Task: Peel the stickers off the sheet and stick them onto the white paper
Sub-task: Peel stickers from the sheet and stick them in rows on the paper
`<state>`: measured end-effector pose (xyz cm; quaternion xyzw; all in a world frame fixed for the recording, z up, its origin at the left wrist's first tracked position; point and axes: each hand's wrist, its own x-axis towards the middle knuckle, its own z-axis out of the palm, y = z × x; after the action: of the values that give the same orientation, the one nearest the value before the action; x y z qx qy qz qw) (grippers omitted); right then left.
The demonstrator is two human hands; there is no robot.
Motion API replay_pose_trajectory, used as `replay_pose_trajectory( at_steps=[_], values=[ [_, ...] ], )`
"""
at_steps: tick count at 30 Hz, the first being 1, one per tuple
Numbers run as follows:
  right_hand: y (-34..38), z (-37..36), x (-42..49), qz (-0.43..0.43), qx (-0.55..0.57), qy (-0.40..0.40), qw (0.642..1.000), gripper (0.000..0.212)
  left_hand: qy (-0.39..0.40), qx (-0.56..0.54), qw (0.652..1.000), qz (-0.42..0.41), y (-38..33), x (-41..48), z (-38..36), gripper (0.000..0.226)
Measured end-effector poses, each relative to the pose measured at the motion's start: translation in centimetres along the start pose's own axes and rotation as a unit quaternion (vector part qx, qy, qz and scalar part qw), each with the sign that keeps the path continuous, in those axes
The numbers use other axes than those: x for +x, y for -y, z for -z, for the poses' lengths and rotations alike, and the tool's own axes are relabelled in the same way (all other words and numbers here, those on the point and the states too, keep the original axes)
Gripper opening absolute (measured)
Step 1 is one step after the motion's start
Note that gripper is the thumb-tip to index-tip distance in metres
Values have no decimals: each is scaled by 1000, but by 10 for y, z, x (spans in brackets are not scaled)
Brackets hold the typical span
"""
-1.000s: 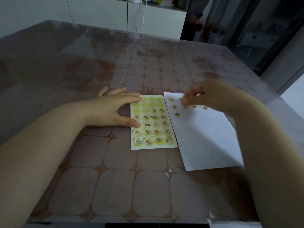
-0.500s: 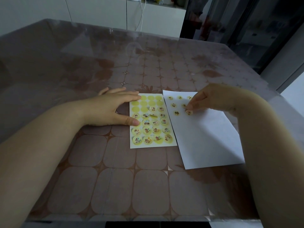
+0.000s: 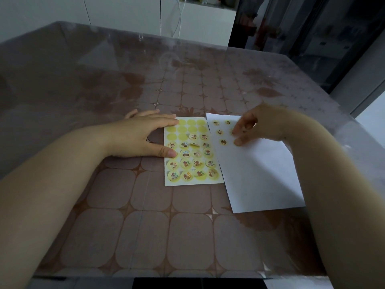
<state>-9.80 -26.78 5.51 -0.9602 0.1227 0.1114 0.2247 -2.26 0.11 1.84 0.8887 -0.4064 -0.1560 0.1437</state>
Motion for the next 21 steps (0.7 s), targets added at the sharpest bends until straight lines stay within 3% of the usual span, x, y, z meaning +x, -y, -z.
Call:
replay_pose_trajectory(
  at_steps=[2, 4, 9, 13, 17, 21],
  values=[
    [-1, 1, 3, -23, -19, -12, 999, 48, 0, 1, 1000, 1, 0, 0, 0, 101],
    [-2, 2, 4, -36, -19, -14, 999, 58, -1, -1, 1000, 2, -1, -1, 0, 101],
    [-7, -1, 4, -12, 7, -31, 999, 36, 3, 2, 1000, 4, -2, -1, 1, 101],
    [-1, -5, 1, 8, 25, -39, 999, 31, -1, -1, 1000, 1, -1, -1, 1, 102],
    [25, -22, -2, 131, 86, -88, 984, 13, -6, 1, 1000, -2, -1, -1, 0, 102],
    [50, -49, -1, 198, 50, -71, 976, 9, -6, 9, 1000, 3, -1, -1, 0, 102]
  ],
)
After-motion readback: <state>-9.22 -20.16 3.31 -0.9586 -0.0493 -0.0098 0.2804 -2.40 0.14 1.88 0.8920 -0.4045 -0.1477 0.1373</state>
